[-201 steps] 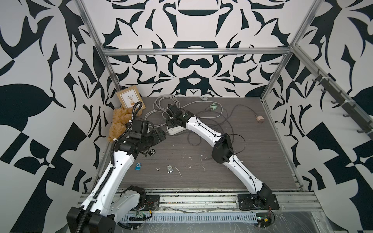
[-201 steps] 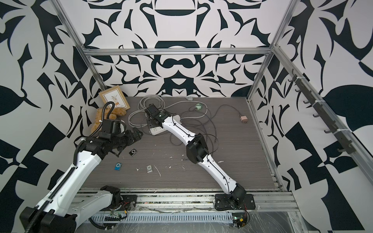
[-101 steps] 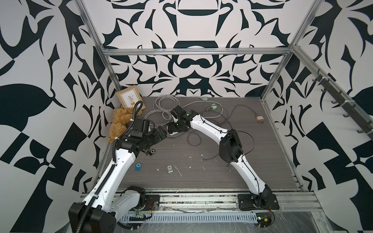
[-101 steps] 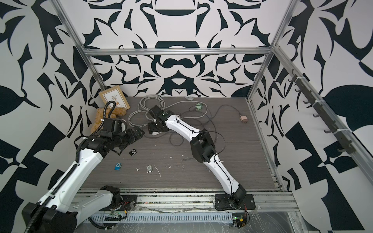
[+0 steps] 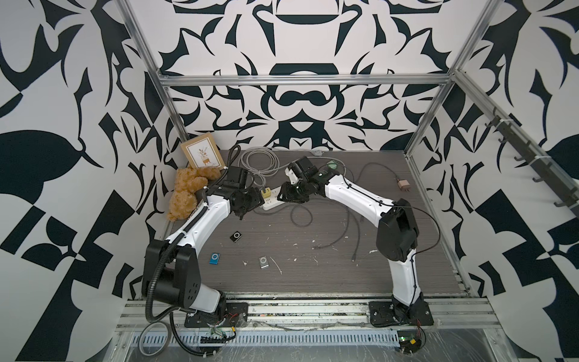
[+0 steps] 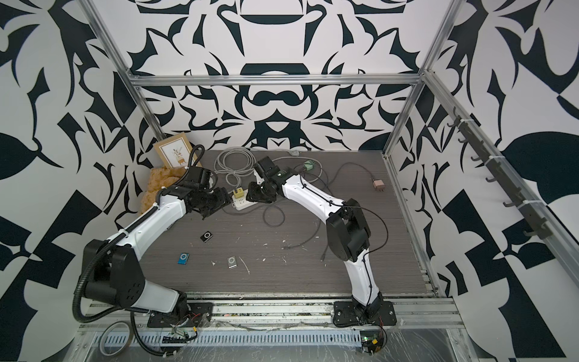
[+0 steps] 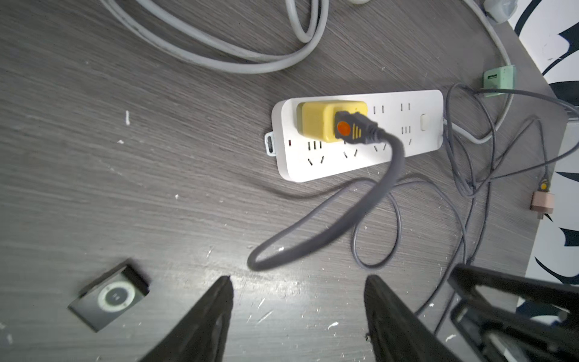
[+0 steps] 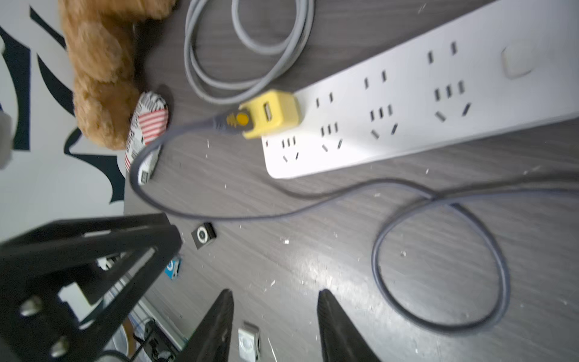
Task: Charge mp3
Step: Insert the plug into the socket.
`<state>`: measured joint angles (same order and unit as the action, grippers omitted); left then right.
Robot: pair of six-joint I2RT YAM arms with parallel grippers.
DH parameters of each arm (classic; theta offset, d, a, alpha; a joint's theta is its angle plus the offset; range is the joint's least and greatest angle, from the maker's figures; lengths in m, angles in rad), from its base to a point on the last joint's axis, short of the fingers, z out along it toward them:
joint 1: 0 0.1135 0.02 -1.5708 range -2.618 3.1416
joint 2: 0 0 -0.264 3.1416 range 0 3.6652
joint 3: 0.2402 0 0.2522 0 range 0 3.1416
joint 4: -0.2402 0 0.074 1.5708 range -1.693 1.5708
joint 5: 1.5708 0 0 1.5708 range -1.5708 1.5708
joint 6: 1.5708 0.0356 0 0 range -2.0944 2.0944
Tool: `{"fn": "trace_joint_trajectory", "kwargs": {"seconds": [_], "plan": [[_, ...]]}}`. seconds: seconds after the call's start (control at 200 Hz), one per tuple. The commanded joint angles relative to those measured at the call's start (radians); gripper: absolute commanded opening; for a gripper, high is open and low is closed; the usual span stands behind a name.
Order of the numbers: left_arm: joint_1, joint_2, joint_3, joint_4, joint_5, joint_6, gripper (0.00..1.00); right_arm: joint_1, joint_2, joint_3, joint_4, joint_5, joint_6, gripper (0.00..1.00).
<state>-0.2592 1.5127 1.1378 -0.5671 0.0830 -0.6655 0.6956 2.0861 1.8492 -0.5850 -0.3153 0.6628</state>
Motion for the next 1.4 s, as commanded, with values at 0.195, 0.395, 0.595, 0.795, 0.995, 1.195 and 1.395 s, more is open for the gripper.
{"fn": "trace_joint_trajectory", "kwargs": {"seconds": [0.195, 0.395, 0.595, 0.795, 0.995, 1.195, 1.395], "plan": [[0.038, 0.114, 0.063, 0.065, -0.026, 0.011, 0.68, -0.022, 0.193, 0.183, 0.144, -0.116, 0.115, 0.48], [0.060, 0.145, 0.066, 0.102, 0.006, 0.010, 0.67, -0.021, 0.261, 0.238, 0.195, -0.144, 0.168, 0.48], [0.065, 0.182, 0.068, 0.134, 0.026, -0.004, 0.66, -0.021, 0.261, 0.239, 0.218, -0.148, 0.181, 0.49], [0.069, 0.202, 0.078, 0.152, 0.027, -0.014, 0.66, -0.021, 0.214, 0.183, 0.239, -0.128, 0.190, 0.51], [0.084, 0.189, 0.062, 0.168, 0.025, -0.032, 0.64, -0.023, 0.223, 0.206, 0.252, -0.130, 0.199, 0.57], [0.085, 0.182, 0.050, 0.192, 0.038, -0.045, 0.65, -0.024, 0.268, 0.269, 0.224, -0.130, 0.202, 0.58], [0.086, 0.188, 0.037, 0.212, 0.058, -0.056, 0.64, -0.025, 0.307, 0.315, 0.219, -0.129, 0.216, 0.58]]}}
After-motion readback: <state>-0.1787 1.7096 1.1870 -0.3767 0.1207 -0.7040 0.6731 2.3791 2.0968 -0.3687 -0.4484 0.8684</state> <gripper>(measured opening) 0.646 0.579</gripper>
